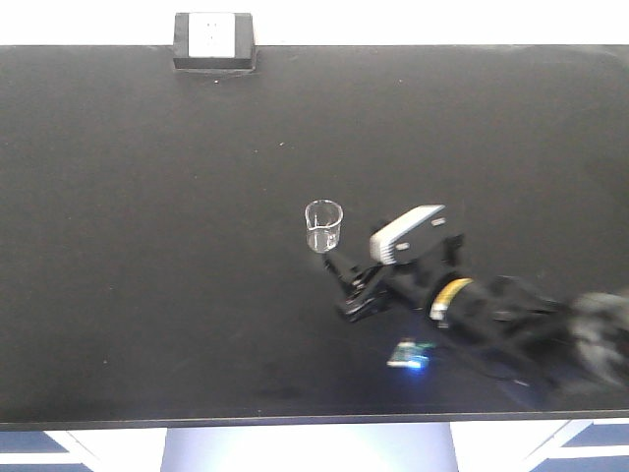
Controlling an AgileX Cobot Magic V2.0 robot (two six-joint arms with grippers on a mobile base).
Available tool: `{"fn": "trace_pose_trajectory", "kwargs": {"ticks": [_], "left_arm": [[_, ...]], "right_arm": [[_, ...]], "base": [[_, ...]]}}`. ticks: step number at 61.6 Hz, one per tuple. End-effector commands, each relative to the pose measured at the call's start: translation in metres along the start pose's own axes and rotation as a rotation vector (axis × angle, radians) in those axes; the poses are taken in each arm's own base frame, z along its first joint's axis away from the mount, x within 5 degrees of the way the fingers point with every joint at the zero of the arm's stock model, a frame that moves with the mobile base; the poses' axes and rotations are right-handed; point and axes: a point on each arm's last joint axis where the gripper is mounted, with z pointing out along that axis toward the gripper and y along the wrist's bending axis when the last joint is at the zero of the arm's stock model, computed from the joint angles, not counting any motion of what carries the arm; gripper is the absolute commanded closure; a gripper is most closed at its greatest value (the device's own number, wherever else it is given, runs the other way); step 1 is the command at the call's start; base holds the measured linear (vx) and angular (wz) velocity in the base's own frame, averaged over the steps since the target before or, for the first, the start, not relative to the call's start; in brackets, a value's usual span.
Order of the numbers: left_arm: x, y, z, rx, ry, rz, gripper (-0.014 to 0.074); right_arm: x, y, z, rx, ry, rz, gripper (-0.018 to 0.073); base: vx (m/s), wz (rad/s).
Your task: Grab beaker and place in storage area
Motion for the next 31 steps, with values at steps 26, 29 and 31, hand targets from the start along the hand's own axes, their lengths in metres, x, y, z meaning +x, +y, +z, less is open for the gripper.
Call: {"fn": "trace_pose_trajectory", "kwargs": {"ticks": [26, 29, 31], "left_arm": [[-0.001, -0.002, -0.001, 0.028, -0.078, -0.011, 0.0605], [-0.001, -0.002, -0.001, 0.028, -0.078, -0.011, 0.0605], [-0.001, -0.002, -0.001, 0.028, -0.078, -0.011, 0.0605]], "right_arm": [[-0.097, 0.002, -0.136, 0.084, -0.134, -0.034, 0.0008], [-0.097, 0.002, -0.143, 0.087, -0.132, -0.034, 0.0008], [-0.098, 0.003, -0.148, 0.088, -0.138, -0.035, 0.0008]], "base": [[0.0, 0.0], [0.0, 0.0], [0.0, 0.0]]}}
